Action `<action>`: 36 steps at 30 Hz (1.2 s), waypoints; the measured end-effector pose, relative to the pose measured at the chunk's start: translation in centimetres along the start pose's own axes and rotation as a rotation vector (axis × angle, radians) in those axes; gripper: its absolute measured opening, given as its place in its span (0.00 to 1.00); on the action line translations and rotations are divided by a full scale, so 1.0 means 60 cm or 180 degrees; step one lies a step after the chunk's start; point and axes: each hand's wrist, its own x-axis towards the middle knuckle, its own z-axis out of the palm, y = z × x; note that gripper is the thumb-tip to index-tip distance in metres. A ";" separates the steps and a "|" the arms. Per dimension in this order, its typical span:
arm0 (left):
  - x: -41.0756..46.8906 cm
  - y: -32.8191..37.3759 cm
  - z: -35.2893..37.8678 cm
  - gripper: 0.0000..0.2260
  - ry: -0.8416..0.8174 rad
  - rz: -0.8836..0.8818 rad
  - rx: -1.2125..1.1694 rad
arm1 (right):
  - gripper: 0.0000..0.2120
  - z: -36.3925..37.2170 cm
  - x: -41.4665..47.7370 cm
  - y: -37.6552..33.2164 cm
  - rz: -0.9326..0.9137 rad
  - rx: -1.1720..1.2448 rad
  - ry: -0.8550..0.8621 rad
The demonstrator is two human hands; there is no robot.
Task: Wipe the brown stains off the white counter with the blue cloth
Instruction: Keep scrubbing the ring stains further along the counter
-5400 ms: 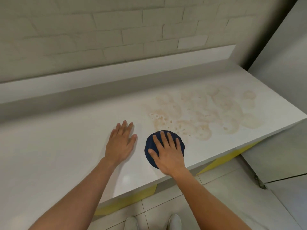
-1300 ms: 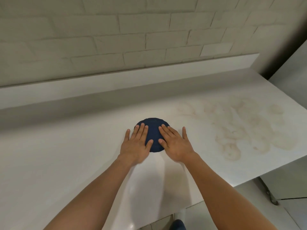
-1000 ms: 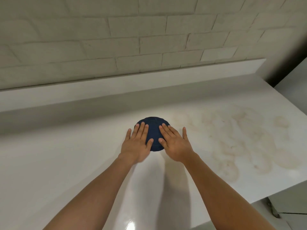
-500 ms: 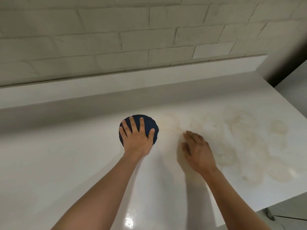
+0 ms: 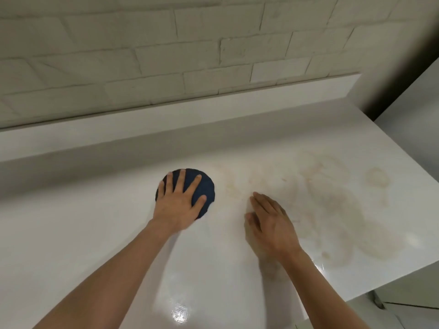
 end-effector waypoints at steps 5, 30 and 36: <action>0.072 0.086 -0.007 0.30 -0.0040 -0.0515 -0.0145 | 0.22 0.004 -0.004 0.005 -0.0090 0.0003 0.0005; -0.042 0.043 0.016 0.29 0.0096 0.0489 -0.0183 | 0.27 -0.008 -0.035 0.022 0.0109 -0.0117 -0.0457; 0.023 0.052 -0.007 0.28 -0.0004 -0.0181 -0.0307 | 0.28 -0.010 -0.066 0.007 0.0491 -0.0212 -0.0729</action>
